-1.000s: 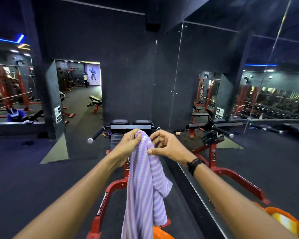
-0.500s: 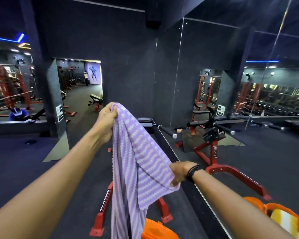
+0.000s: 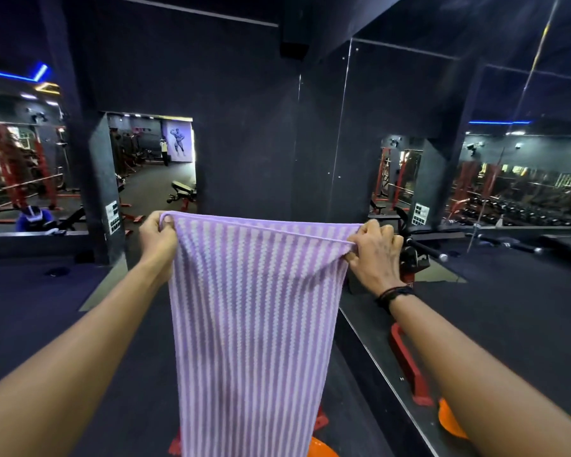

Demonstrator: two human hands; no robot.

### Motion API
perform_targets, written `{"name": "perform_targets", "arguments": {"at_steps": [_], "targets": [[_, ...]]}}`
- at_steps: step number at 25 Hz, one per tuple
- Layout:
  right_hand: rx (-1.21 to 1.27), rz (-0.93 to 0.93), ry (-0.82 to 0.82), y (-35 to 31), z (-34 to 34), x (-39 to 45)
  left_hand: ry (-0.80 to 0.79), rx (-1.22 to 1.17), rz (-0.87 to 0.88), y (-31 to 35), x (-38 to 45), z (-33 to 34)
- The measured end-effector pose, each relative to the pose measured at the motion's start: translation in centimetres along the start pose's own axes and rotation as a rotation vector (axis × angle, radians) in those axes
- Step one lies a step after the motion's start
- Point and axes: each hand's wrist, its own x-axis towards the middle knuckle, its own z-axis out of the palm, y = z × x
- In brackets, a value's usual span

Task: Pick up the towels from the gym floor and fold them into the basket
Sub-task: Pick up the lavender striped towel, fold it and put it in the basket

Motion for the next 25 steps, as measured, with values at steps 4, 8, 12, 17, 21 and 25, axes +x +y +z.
{"name": "perform_targets", "arguments": {"at_steps": [4, 8, 12, 17, 21, 25], "targets": [[0.093, -0.154, 0.079, 2.0, 0.0, 1.3, 0.102, 0.011, -0.058, -1.2, 2.4, -1.4], [0.611, -0.081, -0.256, 2.1, -0.2, 0.9, 0.098, -0.016, -0.085, -3.2, 2.6, -1.9], [0.909, 0.261, -0.179, 2.5, 1.0, 0.4, 0.102, 0.040, -0.041, -2.9, 0.7, -1.9], [1.008, 0.281, -0.597, 3.6, -0.6, 1.0, -0.492, 0.253, -0.218, 1.2, -1.5, -2.4], [1.364, 0.329, -0.477, 4.0, -3.4, 5.5, -0.476, -0.199, -0.067, 5.6, 0.9, -0.8], [1.321, 0.349, -0.772, 3.2, 0.6, -1.4, -0.705, 0.170, -0.259, 0.3, -2.7, -2.0]]}}
